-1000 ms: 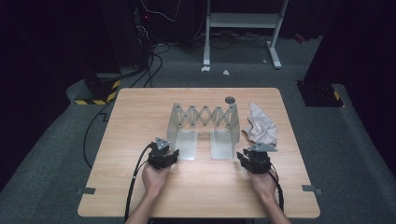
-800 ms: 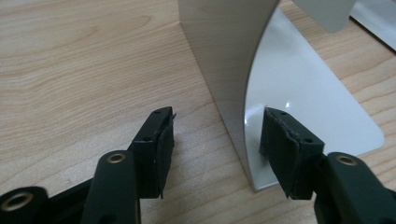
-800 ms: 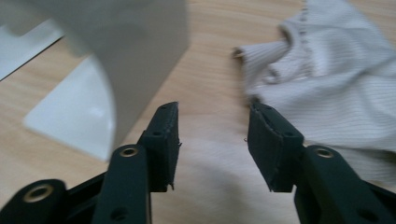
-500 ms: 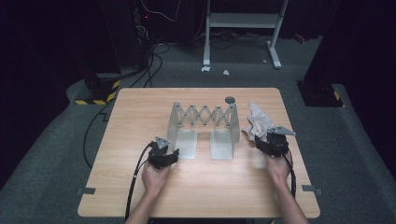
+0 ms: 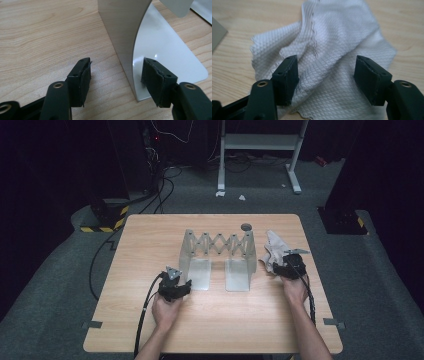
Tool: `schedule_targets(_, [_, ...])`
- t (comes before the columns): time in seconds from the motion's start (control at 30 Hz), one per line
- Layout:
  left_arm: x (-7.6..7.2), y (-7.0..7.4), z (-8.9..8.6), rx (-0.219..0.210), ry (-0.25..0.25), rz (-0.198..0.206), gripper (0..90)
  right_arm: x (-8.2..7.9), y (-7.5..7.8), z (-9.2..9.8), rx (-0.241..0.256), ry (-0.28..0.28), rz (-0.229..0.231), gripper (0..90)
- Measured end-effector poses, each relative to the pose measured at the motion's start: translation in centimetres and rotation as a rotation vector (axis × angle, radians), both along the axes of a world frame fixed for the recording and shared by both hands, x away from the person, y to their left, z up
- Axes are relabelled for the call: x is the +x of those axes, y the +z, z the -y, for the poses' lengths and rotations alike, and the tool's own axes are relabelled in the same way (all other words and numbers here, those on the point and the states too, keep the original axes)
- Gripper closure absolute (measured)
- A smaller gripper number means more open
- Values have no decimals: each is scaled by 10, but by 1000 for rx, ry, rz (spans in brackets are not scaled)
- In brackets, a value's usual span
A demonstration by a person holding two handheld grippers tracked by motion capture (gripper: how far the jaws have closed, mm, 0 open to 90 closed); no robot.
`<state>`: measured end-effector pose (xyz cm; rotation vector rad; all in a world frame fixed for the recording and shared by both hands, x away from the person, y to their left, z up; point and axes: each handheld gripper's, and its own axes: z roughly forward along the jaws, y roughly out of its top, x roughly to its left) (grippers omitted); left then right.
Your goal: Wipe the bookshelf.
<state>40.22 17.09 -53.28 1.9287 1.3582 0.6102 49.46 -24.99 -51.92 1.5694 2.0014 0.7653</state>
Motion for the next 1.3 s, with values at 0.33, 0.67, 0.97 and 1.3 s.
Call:
schedule_targets(0.33, [-2,0,-1,-4,6,3,430,-12,-1,-5,8,74,25,795])
schedule_targets(0.67, [-2,0,-1,-9,12,3,449,-39,5,-25,-3,191,43,834])
schedule_targets(0.97, [-1,0,-1,-4,8,4,449,-59,14,-45,38,333,28,835])
schedule_targets(1.3, [-1,0,0,-6,2,5,459,-67,16,-55,95,394,15,836])
